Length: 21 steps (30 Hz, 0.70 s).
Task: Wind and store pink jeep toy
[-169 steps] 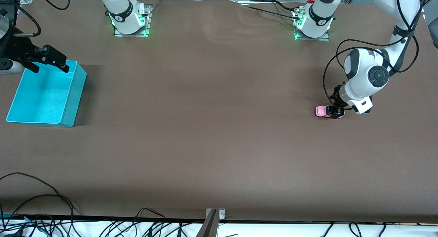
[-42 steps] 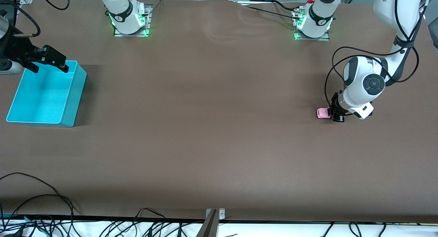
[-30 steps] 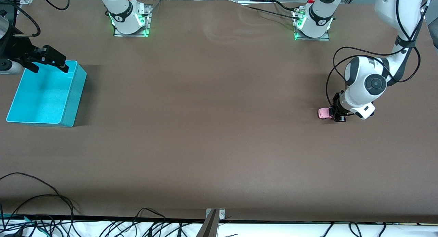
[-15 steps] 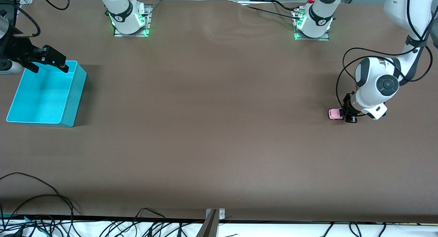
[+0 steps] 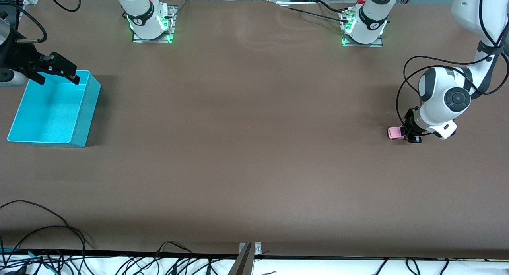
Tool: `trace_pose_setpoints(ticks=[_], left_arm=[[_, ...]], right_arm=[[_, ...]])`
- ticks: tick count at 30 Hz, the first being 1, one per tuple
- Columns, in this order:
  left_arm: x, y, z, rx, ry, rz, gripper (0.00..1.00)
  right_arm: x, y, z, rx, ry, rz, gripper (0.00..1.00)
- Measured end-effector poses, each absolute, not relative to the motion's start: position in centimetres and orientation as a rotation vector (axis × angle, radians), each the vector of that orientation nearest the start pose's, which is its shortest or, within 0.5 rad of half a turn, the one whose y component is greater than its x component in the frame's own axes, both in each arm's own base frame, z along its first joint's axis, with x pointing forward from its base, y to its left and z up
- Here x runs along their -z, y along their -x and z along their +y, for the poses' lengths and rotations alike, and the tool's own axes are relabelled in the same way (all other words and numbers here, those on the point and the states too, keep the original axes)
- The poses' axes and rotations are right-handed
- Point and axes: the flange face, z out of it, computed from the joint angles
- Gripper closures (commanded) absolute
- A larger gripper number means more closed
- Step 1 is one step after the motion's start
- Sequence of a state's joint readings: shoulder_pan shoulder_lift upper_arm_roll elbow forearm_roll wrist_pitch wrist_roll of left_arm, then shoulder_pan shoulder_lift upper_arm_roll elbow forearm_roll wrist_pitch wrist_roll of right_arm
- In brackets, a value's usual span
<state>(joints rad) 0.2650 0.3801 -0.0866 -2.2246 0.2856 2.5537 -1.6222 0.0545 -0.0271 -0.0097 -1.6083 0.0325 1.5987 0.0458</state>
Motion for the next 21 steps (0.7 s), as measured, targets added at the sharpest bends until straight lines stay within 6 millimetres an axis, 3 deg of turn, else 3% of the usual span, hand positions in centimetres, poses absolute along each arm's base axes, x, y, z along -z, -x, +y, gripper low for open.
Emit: trace_pose_setpoints(ticks=[21], left_arm=[[-19.6, -53.7, 16.7, 0.114, 2.146, -2.092, 0.83]], right_arm=[[-62.4, -54.8, 2.8, 0.025, 3.108, 0.003, 0.0]])
